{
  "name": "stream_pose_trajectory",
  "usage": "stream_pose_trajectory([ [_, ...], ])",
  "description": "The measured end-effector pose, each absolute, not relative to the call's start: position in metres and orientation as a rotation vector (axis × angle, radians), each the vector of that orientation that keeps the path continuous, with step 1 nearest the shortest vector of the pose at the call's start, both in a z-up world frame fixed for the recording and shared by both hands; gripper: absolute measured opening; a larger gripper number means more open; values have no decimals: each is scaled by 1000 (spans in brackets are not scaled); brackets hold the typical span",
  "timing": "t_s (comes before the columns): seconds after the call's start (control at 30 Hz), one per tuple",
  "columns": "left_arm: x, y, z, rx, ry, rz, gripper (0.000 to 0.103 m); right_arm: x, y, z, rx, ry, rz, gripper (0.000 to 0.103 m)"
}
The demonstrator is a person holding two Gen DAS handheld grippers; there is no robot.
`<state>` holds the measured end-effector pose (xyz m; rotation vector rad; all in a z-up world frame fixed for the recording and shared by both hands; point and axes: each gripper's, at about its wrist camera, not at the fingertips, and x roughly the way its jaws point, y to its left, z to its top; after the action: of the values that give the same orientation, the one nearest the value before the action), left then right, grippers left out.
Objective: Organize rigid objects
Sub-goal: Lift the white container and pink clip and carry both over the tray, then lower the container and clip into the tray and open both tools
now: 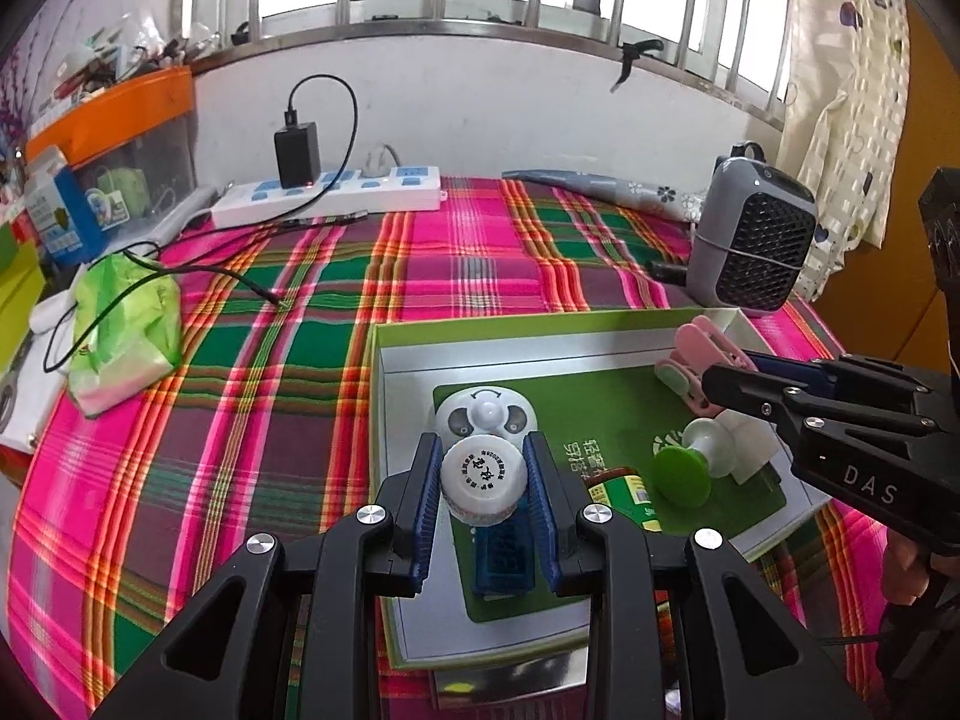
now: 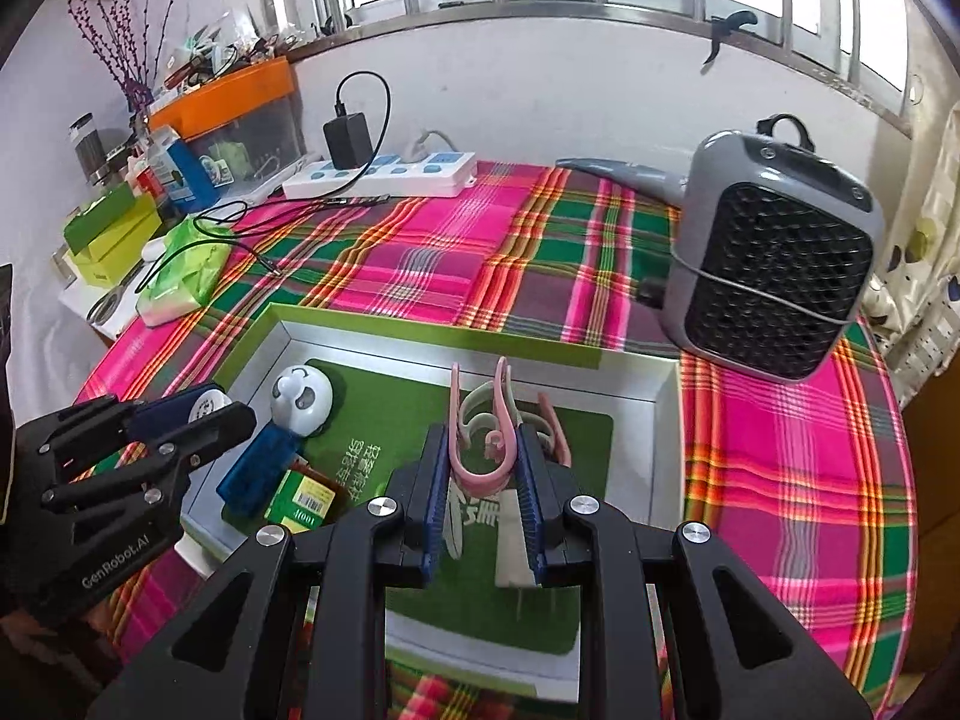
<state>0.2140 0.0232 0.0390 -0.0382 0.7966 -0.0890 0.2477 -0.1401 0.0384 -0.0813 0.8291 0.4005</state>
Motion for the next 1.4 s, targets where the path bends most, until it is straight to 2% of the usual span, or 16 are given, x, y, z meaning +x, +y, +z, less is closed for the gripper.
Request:
stream_pose_trajectory([
  [1.4, 230, 21, 25, -37, 843, -92, 27, 280, -121, 7, -117, 930, 453, 23],
])
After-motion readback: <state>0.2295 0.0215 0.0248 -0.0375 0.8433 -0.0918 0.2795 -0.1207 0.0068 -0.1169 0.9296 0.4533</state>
